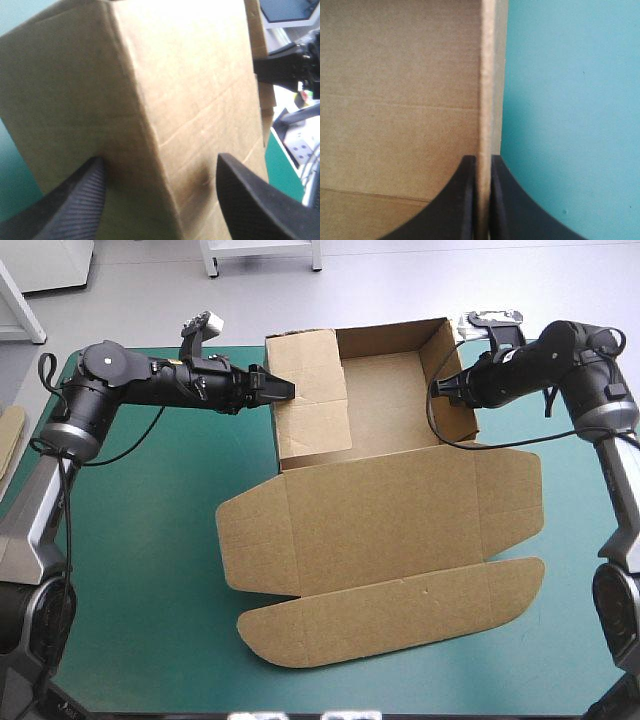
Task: Fold the box
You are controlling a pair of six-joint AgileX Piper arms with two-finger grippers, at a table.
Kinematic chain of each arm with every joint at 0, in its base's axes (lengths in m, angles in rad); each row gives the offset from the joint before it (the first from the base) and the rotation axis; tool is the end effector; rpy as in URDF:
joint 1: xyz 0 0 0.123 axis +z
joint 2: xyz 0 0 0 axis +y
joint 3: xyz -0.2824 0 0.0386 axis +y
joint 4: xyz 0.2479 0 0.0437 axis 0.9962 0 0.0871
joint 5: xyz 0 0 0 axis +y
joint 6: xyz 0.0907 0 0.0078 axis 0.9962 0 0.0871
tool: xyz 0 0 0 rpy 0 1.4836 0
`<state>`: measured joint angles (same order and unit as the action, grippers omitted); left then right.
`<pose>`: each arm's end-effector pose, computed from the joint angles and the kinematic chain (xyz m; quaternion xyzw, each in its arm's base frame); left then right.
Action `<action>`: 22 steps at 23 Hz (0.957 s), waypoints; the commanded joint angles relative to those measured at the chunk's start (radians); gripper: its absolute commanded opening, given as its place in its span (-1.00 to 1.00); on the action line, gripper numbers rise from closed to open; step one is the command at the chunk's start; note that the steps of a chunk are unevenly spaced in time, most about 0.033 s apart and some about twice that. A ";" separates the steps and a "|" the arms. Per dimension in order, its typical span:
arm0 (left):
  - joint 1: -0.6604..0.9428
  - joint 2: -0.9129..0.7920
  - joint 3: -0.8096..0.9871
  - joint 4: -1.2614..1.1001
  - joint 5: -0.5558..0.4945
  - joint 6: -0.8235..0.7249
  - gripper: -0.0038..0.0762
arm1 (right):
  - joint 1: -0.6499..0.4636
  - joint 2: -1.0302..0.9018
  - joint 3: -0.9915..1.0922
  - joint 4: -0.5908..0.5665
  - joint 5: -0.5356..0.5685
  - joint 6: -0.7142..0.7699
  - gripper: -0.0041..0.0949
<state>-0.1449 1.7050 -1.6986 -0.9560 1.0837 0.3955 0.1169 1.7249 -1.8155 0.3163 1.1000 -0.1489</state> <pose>0.3569 -0.1185 0.3970 0.1381 0.8462 -0.4159 0.3031 0.3731 0.0692 0.3934 -0.1012 0.9308 0.1507 0.3171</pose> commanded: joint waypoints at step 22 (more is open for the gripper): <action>-0.198 -0.050 -0.054 0.641 -0.218 -0.590 -0.21 | 0.125 -0.047 -0.032 -0.079 -0.069 0.105 -0.94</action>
<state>-0.3351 1.7050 -1.7171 -0.2687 0.9168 -0.1885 0.2332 1.7271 -1.8155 0.1956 1.0743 -0.0432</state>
